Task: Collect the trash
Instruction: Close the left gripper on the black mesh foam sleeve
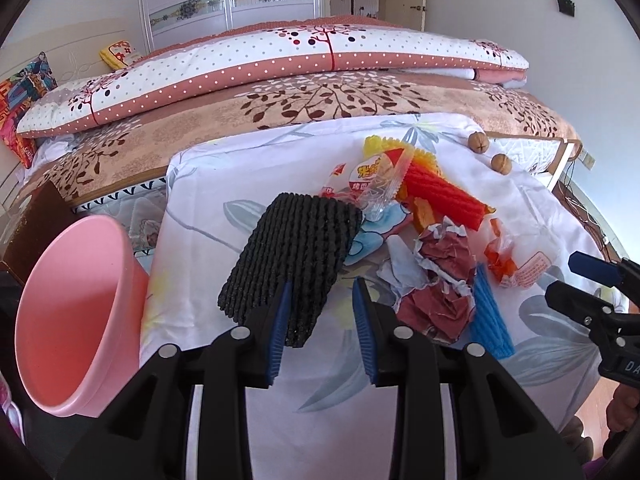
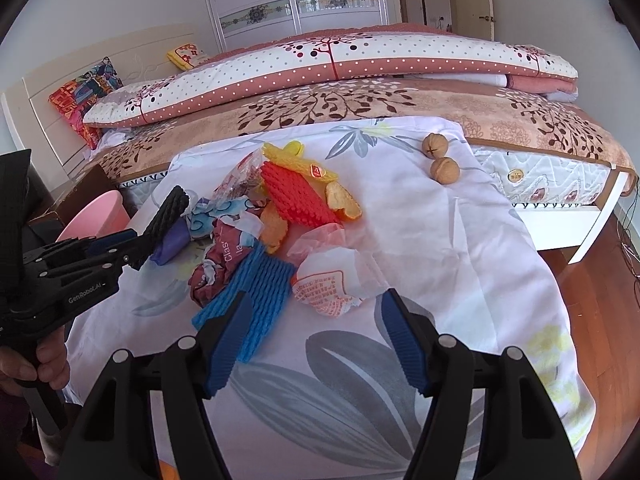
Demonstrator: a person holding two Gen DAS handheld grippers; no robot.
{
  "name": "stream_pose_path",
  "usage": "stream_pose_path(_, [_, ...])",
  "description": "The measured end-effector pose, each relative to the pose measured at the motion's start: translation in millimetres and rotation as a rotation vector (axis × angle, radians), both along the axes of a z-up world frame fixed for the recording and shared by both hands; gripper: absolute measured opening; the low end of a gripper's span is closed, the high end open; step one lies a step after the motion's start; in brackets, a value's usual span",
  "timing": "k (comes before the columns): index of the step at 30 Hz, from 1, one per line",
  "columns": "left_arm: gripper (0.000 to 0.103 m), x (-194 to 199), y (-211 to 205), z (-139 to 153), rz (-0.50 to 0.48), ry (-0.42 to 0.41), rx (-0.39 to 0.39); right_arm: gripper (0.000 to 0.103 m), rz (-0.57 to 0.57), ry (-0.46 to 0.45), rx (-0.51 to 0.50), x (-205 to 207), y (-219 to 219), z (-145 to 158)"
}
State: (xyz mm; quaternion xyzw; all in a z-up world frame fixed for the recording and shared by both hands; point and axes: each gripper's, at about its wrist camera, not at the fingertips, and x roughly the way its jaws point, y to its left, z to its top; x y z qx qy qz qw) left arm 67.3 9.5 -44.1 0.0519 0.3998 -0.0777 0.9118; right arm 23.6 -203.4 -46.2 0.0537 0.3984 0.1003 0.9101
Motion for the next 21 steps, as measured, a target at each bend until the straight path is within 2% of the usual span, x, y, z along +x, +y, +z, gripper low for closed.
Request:
stream_pose_path(2, [0.027, 1.0, 1.2, -3.1, 0.005, -0.002, -0.001, 0.066, 0.003, 0.012, 0.01, 1.1, -2.2, -2.3])
stream_pose_path(3, [0.014, 1.5, 2.6, -4.4, 0.004, 0.0, -0.004, 0.064, 0.006, 0.018, 0.017, 2.2, -3.1, -3.4])
stream_pose_path(7, [0.003, -0.1, 11.9, -5.6, 0.015, 0.001, -0.054, 0.062, 0.002, 0.047, 0.04, 9.9, -7.1, -6.8])
stream_pose_path(16, [0.001, -12.0, 34.6, 9.4, 0.037, -0.015, -0.185, 0.054, -0.024, 0.096, -0.013, 34.1, -3.3, -14.6])
stream_pose_path(19, [0.001, -17.3, 39.7, 16.5, 0.035, -0.032, -0.207, 0.044, -0.025, 0.119, -0.024, 41.4, -1.0, -18.4])
stream_pose_path(20, [0.001, -19.2, 40.4, 18.3, 0.034, -0.037, -0.209, 0.033, -0.02, 0.128, -0.022, 42.9, -0.1, -19.9])
stream_pose_path(21, [0.001, -20.9, 41.1, 20.0, 0.035, -0.043, -0.211, 0.018, -0.016, 0.137, -0.021, 43.9, 0.8, -21.4])
